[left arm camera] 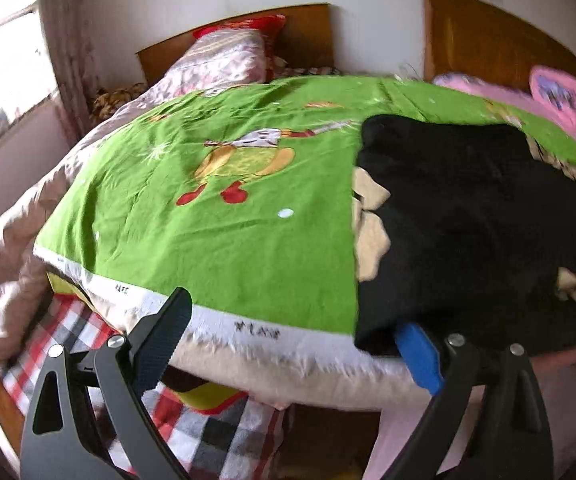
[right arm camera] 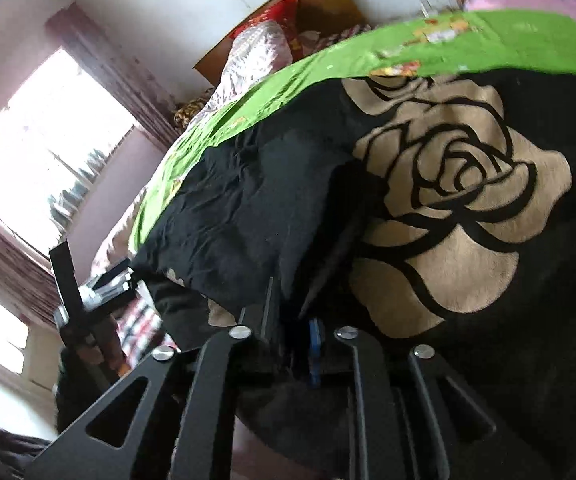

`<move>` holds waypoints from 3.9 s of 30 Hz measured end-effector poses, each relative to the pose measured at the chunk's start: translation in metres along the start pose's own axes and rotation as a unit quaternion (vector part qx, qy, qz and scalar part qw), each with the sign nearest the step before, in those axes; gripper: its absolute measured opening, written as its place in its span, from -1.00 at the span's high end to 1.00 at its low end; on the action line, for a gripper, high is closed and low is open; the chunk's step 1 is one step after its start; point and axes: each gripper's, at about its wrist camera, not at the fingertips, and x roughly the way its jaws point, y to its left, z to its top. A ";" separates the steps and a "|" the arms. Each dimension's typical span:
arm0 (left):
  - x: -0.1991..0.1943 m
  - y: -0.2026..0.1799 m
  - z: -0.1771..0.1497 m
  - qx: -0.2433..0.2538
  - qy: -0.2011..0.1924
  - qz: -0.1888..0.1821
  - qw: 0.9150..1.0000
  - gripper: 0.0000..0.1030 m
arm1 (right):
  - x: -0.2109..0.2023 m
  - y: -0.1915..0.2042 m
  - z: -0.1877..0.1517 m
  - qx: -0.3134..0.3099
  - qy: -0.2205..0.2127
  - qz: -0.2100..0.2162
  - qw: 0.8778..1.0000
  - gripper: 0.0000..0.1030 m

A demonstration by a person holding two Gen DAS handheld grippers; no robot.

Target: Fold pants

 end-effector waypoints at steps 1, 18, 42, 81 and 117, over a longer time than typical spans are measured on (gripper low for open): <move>-0.005 -0.005 -0.001 0.027 0.009 0.007 1.000 -0.85 | -0.003 -0.001 0.001 0.004 0.000 0.000 1.000 0.42; 0.021 -0.122 0.090 0.066 0.061 -0.190 0.978 -0.96 | 0.013 -0.041 0.067 0.078 0.055 0.087 0.992 -0.59; 0.047 -0.135 0.067 0.088 0.068 -0.155 0.982 -0.97 | -0.039 -0.050 0.077 0.127 -0.120 0.045 0.984 -0.59; 0.009 -0.230 0.048 0.097 0.052 -0.177 0.978 -0.97 | -0.191 -0.146 -0.038 0.151 -0.143 -0.170 0.963 -0.75; -0.025 -0.165 0.052 0.016 -0.025 -0.270 0.962 -0.97 | -0.182 -0.090 -0.002 0.116 -0.263 -0.192 0.938 0.69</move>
